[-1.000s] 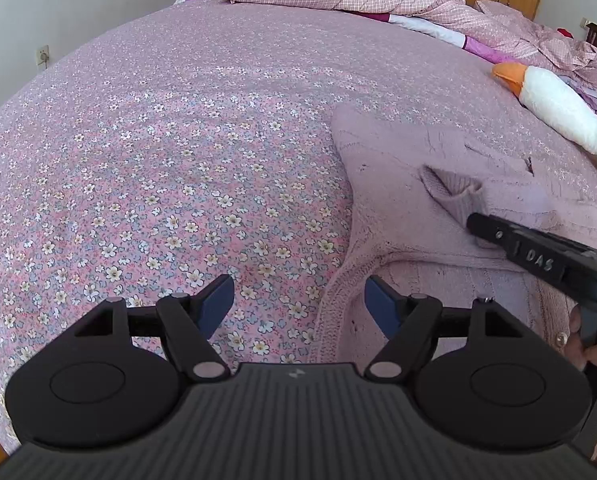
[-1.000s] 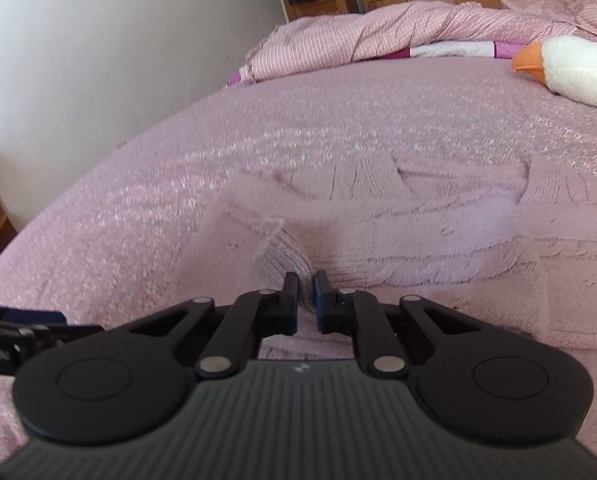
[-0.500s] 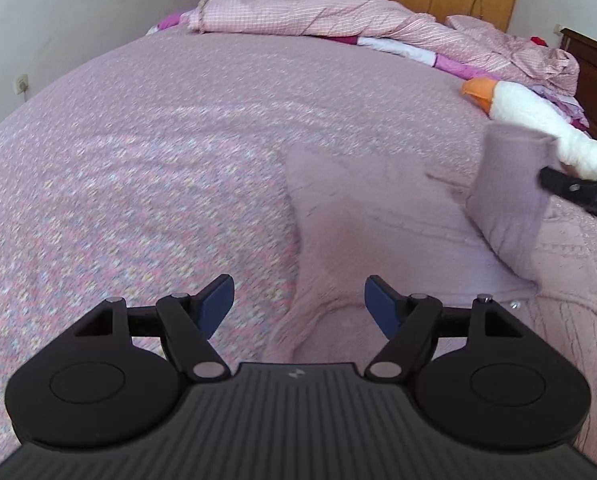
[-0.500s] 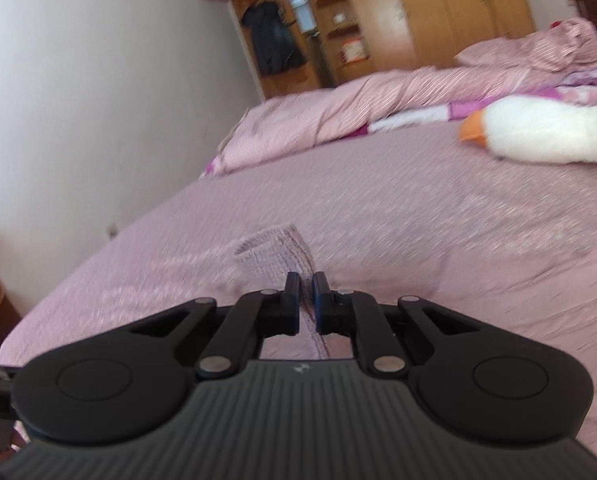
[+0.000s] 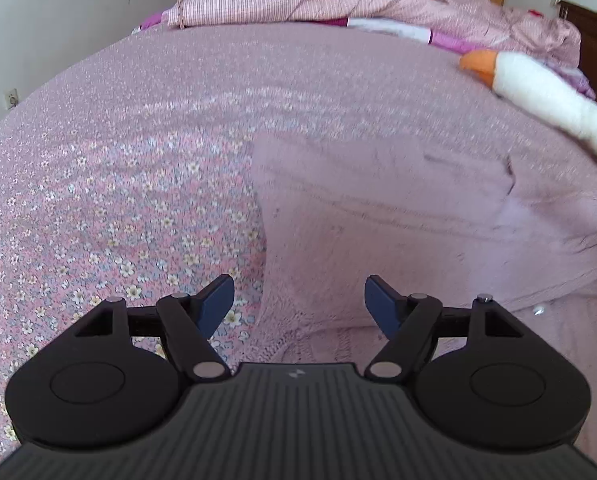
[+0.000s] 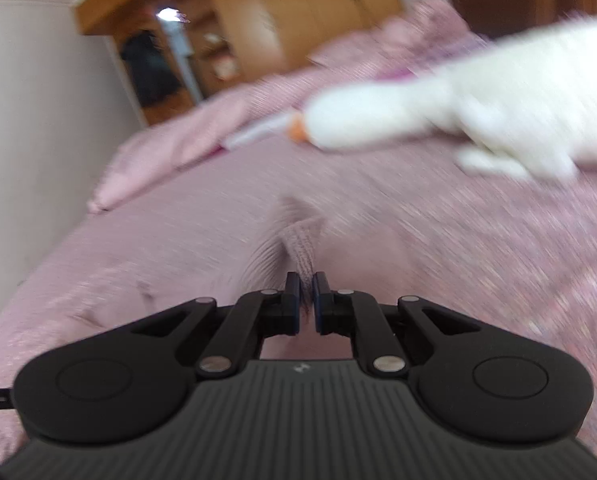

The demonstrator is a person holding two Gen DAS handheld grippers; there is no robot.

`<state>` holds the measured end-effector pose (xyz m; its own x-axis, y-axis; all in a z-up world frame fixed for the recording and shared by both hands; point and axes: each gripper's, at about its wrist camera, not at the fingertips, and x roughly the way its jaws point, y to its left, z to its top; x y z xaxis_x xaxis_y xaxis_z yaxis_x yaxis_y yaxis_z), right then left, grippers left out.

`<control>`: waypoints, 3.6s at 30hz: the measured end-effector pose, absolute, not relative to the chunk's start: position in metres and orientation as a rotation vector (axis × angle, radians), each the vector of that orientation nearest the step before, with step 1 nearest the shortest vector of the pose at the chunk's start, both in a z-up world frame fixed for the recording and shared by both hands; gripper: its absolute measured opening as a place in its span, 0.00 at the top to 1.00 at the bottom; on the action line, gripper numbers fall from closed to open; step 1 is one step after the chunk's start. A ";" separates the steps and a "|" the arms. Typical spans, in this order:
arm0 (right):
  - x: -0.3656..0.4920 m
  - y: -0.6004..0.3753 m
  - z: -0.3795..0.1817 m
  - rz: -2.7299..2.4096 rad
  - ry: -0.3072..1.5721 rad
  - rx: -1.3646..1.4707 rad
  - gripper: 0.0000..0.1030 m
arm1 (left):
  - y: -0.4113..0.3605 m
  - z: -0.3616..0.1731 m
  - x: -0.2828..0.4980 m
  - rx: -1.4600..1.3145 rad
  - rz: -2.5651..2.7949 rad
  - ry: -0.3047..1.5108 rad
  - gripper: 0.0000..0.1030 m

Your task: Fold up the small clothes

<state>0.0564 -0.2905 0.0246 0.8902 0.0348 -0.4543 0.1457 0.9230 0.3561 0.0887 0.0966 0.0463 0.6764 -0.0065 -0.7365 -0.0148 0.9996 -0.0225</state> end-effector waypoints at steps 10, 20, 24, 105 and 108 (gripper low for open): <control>0.039 -0.298 0.001 -0.115 0.508 0.404 0.69 | 0.102 0.030 0.097 -0.029 0.038 0.854 0.20; 0.049 -0.284 0.010 0.029 0.433 0.382 0.41 | 0.098 0.027 0.094 -0.021 0.055 0.840 0.17; 0.065 -0.289 -0.004 -0.084 0.527 0.382 0.44 | 0.101 0.028 0.092 0.001 0.062 0.833 0.16; -0.144 -0.179 0.041 0.270 0.526 -0.410 0.87 | 0.007 -0.005 -0.122 0.730 -0.292 0.861 0.13; -0.144 -0.181 0.038 0.273 0.540 -0.393 0.87 | 0.012 -0.003 -0.118 0.728 -0.273 0.814 0.13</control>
<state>-0.1436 -0.1813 0.0384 0.8246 0.1479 -0.5460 -0.3513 0.8904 -0.2895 -0.1178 0.0115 -0.0031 0.6687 0.0476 -0.7420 0.4848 0.7287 0.4837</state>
